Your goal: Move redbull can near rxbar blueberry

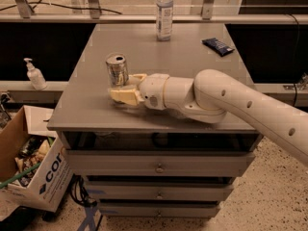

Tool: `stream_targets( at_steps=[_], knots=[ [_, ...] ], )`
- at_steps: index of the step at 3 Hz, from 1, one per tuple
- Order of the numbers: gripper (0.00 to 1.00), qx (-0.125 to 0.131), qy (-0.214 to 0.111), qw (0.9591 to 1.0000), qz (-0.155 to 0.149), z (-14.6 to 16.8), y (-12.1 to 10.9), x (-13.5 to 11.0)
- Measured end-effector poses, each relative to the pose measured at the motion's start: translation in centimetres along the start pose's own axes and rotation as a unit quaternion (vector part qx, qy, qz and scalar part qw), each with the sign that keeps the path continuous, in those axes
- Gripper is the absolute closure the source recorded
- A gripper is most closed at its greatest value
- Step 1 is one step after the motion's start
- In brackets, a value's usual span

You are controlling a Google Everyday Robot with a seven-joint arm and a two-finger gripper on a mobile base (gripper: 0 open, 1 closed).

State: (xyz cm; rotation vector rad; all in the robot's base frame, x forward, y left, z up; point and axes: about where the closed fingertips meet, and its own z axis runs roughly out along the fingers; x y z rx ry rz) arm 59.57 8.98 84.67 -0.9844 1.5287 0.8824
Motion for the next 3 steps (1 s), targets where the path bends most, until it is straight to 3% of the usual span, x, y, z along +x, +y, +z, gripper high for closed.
stream_targets(
  at_steps=[1, 2, 3],
  knots=[
    [0.87, 0.016, -0.002, 0.9999, -0.001, -1.0, -0.9, -0.5],
    [1.0, 0.048, -0.001, 0.9988, 0.008, -3.8, -2.3, -0.8],
    [1.0, 0.076, 0.012, 0.9969, 0.017, -7.5, -2.6, -0.7]
  ],
)
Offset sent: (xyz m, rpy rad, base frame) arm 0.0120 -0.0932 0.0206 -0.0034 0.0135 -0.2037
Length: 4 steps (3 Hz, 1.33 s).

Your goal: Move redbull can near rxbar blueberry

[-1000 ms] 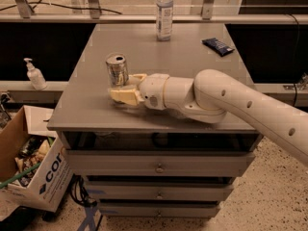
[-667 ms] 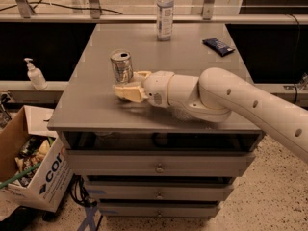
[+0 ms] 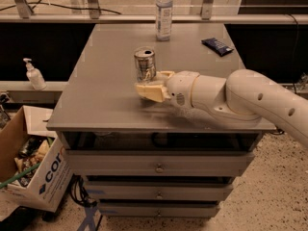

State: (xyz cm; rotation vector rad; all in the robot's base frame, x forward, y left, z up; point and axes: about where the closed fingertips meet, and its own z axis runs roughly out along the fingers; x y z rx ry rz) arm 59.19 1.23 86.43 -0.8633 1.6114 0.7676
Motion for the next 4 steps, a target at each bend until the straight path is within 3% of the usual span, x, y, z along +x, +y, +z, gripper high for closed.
stream_targets(
  at_steps=[1, 2, 4],
  knots=[
    [1.0, 0.029, 0.025, 0.9992, 0.012, -4.0, -0.5, 1.3],
    [1.0, 0.074, 0.054, 0.9955, 0.026, -8.5, -1.7, 3.2],
    [1.0, 0.182, 0.063, 0.9805, 0.041, -16.8, -6.6, 4.5]
  ],
)
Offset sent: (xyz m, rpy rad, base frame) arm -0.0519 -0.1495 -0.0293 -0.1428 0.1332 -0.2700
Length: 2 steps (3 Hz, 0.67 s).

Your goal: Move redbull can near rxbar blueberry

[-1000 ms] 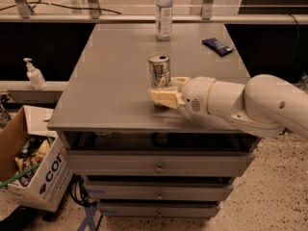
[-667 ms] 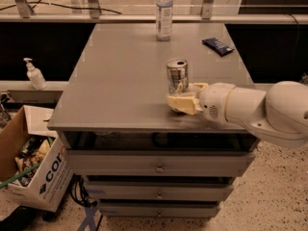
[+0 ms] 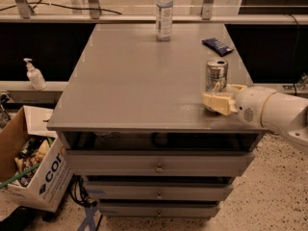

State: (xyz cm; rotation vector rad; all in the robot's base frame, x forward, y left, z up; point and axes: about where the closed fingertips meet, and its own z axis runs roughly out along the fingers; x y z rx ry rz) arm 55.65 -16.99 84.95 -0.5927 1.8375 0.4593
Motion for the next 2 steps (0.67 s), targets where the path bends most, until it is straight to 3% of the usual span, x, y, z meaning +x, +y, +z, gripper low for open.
stream_targets(
  at_steps=[1, 2],
  knots=[
    [1.0, 0.051, -0.027, 0.9982, 0.016, -1.7, -3.6, -0.1],
    [1.0, 0.092, -0.056, 0.9937, 0.031, -2.8, -6.2, 0.0]
  ],
)
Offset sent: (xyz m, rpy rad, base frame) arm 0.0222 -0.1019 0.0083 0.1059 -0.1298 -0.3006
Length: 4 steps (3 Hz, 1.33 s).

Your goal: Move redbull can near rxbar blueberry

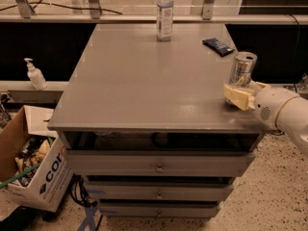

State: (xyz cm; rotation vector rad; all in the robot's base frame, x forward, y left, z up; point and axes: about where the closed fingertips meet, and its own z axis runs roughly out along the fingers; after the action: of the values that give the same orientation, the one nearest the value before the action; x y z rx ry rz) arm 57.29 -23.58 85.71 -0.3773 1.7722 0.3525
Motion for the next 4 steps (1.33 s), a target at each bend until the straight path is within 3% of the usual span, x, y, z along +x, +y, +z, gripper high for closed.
stream_targets(
  at_steps=[1, 2, 4],
  knots=[
    [1.0, 0.0, 0.0, 1.0, 0.0, 0.0, 0.0, 0.0],
    [1.0, 0.009, -0.014, 0.9997, -0.019, 1.6, -0.9, -0.5],
    [1.0, 0.064, -0.056, 0.9948, -0.056, 7.1, -6.5, -1.8]
  ],
)
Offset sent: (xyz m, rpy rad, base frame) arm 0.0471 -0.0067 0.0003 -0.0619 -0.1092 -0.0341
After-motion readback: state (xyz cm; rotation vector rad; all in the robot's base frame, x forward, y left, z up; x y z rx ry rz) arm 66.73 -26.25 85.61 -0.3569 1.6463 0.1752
